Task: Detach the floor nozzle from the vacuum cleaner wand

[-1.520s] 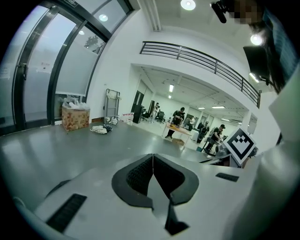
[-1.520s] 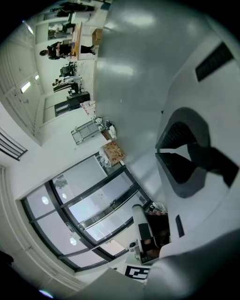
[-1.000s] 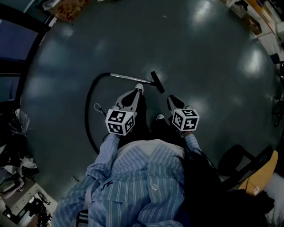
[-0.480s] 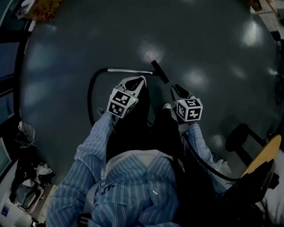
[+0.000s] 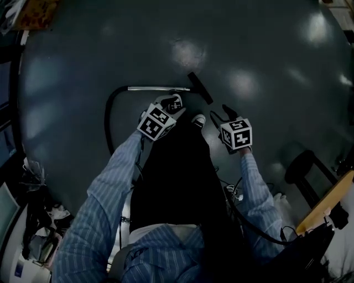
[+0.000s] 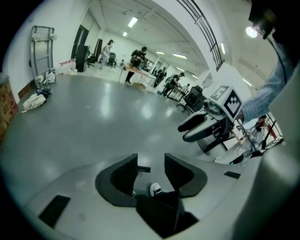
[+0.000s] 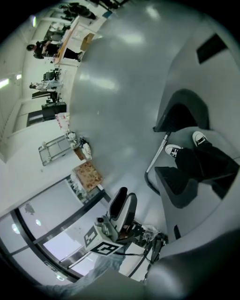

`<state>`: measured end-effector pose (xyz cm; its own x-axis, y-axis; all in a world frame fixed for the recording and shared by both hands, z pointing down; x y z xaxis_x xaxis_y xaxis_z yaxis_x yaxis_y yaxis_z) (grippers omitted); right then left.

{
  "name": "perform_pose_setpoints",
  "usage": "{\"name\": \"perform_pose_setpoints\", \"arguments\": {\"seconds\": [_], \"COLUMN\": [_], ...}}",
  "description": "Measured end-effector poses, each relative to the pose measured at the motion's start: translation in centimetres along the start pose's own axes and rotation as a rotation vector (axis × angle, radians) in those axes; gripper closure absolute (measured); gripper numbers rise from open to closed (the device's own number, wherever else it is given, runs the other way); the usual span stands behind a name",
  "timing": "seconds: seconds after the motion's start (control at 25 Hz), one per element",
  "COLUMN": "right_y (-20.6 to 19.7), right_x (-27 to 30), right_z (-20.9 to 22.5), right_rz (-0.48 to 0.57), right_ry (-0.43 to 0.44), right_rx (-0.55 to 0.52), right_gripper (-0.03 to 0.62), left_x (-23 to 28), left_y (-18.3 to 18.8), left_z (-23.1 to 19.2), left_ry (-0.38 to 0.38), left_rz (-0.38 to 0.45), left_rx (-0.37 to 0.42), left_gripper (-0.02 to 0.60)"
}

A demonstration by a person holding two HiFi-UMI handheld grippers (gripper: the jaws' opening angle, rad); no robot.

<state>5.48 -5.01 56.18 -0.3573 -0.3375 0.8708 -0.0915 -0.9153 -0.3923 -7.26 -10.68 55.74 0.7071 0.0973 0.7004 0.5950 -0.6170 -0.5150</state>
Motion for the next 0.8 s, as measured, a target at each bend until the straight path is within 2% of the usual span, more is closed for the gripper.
{"name": "perform_pose_setpoints", "arguments": {"seconds": [0.12, 0.28, 0.36, 0.48, 0.64, 0.8], "right_y": [-2.2, -6.6, -8.3, -10.8, -14.9, -17.7], "right_x": [4.6, 11.8, 15.4, 19.8, 24.5, 28.6], "right_z": [2.2, 5.6, 6.9, 8.0, 9.0, 11.6], "right_rz": [-0.035, -0.095, -0.12, -0.139, -0.179, -0.197], "right_ry": [-0.003, -0.04, -0.058, -0.058, -0.047, -0.071], "right_rx": [0.006, 0.001, -0.019, -0.026, -0.074, -0.095], "right_gripper": [0.379, 0.375, 0.371, 0.367, 0.361, 0.357], "left_x": [4.6, 11.0, 14.4, 18.7, 23.9, 28.3], "left_y": [-3.0, -6.9, -8.9, -12.1, -17.3, -20.2], "left_z": [-2.7, -6.2, -8.1, -9.9, -11.7, -14.6], "left_ry": [0.012, 0.035, 0.041, 0.044, 0.038, 0.072], "left_rz": [-0.062, -0.092, -0.109, -0.185, -0.309, -0.362], "left_rx": [0.017, -0.018, 0.001, 0.067, 0.196, 0.306], "left_gripper": [0.423, 0.423, 0.423, 0.423, 0.423, 0.416]}}
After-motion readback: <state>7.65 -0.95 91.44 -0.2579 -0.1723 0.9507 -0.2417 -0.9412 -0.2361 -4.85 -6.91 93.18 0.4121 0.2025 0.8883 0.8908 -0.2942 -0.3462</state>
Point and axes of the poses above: the fingertips, and each gripper's own axes: x forward along the fingers, z to its right, y out of its top, the point moved 1 cm from there along -x, backward along the fingers, and after that the axes turned 3 degrees about -x, right-handed, at the moved point
